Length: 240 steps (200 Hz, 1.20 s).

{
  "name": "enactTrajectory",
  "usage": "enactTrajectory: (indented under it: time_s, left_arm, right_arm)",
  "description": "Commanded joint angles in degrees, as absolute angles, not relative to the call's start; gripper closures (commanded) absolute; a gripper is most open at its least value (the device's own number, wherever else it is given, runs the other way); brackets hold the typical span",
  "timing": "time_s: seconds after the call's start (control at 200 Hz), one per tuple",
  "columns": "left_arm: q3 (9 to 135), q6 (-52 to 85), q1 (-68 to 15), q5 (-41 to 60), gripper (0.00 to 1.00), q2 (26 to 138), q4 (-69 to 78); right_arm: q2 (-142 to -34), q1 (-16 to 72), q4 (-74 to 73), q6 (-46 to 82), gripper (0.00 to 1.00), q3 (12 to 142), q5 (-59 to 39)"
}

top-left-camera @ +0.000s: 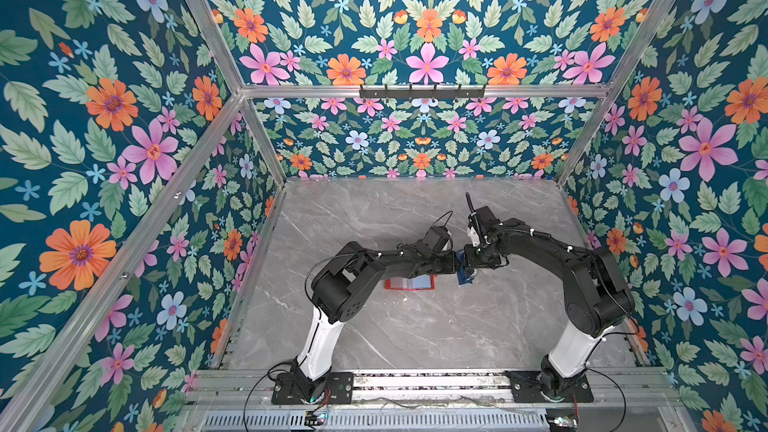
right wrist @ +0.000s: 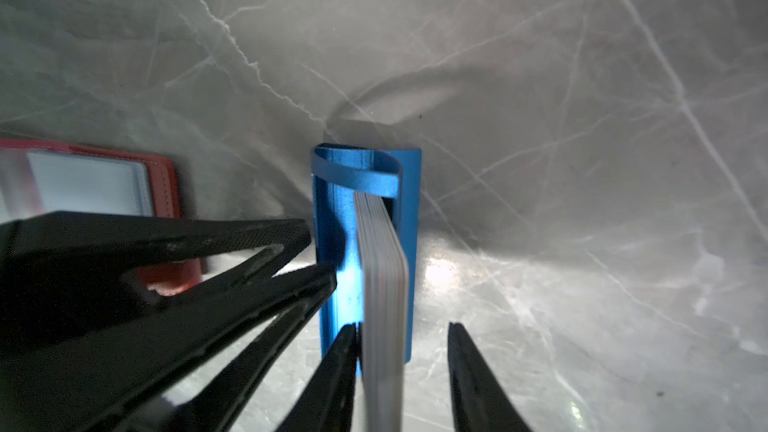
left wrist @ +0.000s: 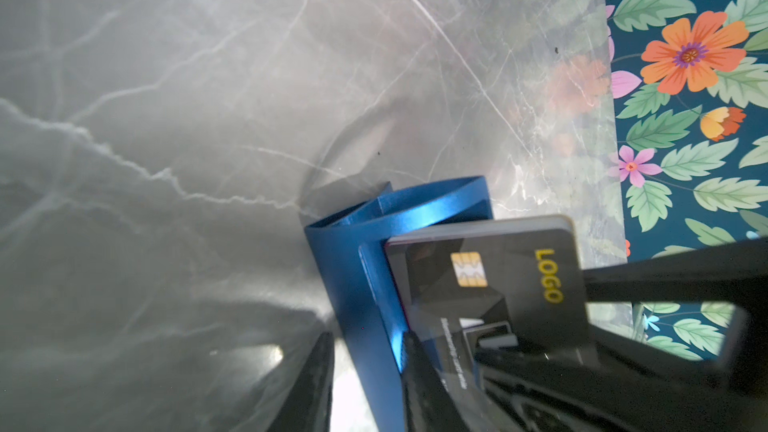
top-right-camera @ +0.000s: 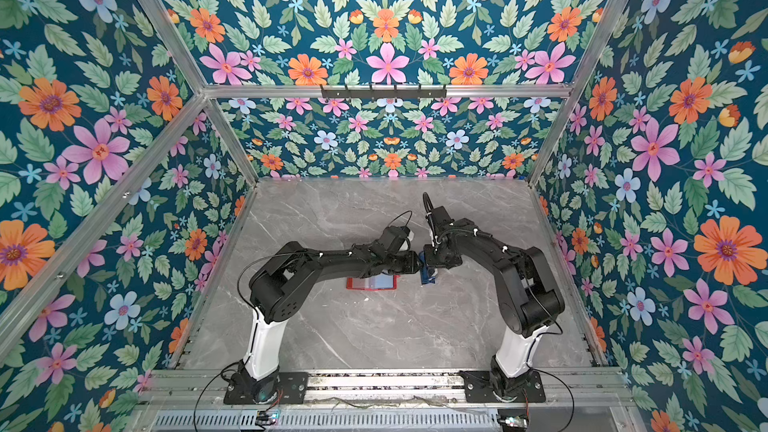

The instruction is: Put the credit cards into the card holder

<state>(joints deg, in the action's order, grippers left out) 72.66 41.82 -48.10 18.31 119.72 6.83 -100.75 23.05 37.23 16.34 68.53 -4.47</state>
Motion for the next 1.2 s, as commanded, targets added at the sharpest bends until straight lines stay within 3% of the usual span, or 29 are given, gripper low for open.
enactTrajectory:
  time_s: [0.0,0.35,0.725,1.195]
  left_arm:
    - [72.4,41.5,-48.0,15.8,0.71,119.4,3.3]
    - [72.4,41.4,-48.1,15.5,0.71,119.4,3.0]
    - [72.4,41.4,-48.1,15.5,0.71,119.5,2.9]
    - [72.2,41.5,-48.1,15.6,0.71,119.6,2.9]
  right_arm:
    - [-100.2,23.3,39.9,16.1,0.62,69.1,-1.7]
    - [-99.1,23.6,40.6,16.3,0.63,69.4,-0.2]
    - [-98.0,24.1,41.6,16.3,0.74,70.1,0.5]
    - [-98.7,26.2,44.5,15.8,0.76,72.4,3.4]
